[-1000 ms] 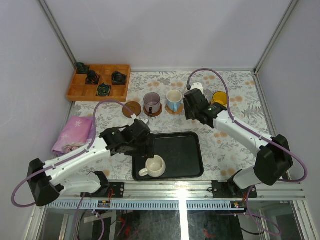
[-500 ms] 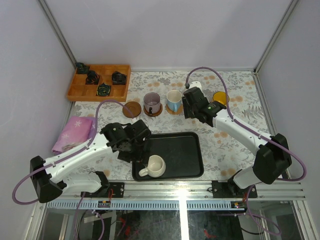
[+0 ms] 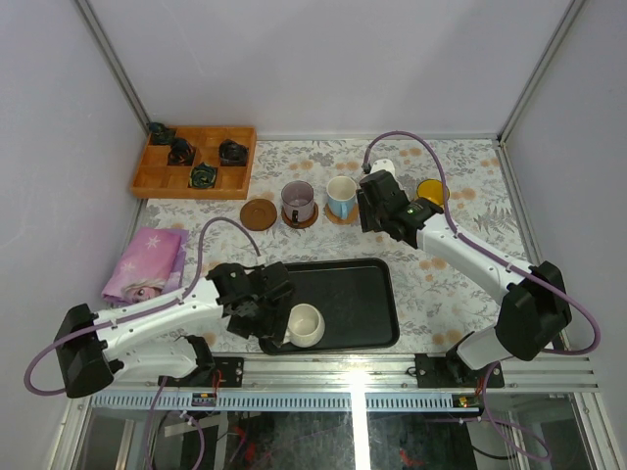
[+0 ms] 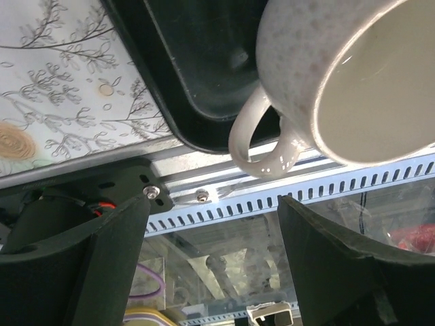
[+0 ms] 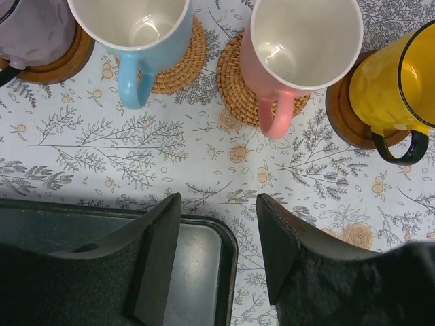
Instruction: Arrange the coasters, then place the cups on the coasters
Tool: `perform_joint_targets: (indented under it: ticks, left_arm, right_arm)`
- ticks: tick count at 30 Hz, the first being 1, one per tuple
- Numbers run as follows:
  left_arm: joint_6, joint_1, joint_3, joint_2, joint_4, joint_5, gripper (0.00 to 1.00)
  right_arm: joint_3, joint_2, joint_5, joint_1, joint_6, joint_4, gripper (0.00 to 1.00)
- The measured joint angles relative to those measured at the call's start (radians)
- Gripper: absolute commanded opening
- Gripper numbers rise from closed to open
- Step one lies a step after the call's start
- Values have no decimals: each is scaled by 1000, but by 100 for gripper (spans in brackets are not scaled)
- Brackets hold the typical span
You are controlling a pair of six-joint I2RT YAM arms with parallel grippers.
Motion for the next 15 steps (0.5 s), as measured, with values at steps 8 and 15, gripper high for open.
perform_joint_targets:
  ticks: [8,15]
  left_arm:
    - [-11,-77,-26,77,158,-60,68]
    - [34,-108,-39,165,272,-127,52]
  right_arm:
    - [0,0,2,0,-5,0,56]
    - [0,0,7,0,-5,0,56]
